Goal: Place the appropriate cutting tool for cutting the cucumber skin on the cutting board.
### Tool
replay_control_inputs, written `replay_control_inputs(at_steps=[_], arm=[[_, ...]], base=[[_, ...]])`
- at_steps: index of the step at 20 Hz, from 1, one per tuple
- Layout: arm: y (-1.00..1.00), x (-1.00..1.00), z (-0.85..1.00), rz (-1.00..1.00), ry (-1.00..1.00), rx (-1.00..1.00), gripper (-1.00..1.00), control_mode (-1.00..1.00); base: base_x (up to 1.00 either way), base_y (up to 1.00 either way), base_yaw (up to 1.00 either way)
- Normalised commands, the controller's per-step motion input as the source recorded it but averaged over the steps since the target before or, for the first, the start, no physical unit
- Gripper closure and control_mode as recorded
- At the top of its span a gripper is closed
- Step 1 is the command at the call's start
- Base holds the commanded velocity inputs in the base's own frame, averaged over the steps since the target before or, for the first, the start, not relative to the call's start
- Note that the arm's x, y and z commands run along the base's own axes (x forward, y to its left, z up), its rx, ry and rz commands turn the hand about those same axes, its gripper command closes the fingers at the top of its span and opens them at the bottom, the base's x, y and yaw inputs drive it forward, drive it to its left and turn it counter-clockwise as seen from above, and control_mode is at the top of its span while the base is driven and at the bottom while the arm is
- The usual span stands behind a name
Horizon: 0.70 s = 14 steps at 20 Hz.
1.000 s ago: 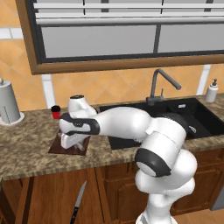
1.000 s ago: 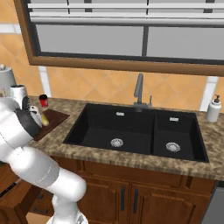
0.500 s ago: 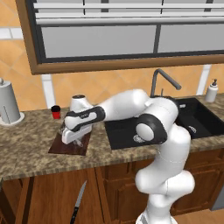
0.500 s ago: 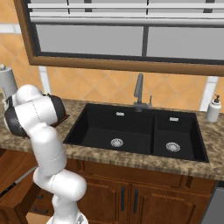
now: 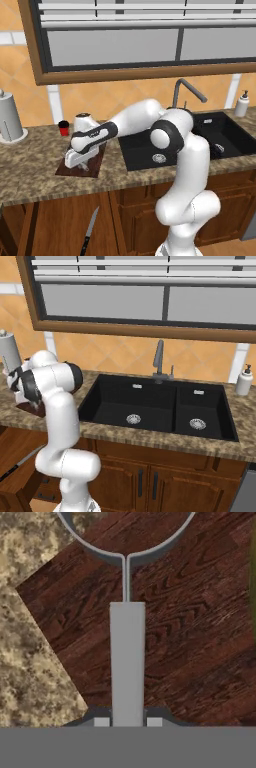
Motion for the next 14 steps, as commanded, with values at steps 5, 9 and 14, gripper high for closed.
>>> replay_control_inputs(at_steps=[5, 9, 14], arm=[[0.0, 0.05, -0.29, 0.0, 0.0, 0.0, -1.0, -1.0], [0.0, 0.04, 0.06, 0.0, 0.0, 0.01, -1.0, -1.0], [-0.08, -0.42, 0.95, 0.0, -0.03, 0.08, -1.0, -1.0]], base=[[0.0, 0.0, 0.0], [0.0, 0.0, 0.0], [0.0, 0.0, 0.0]])
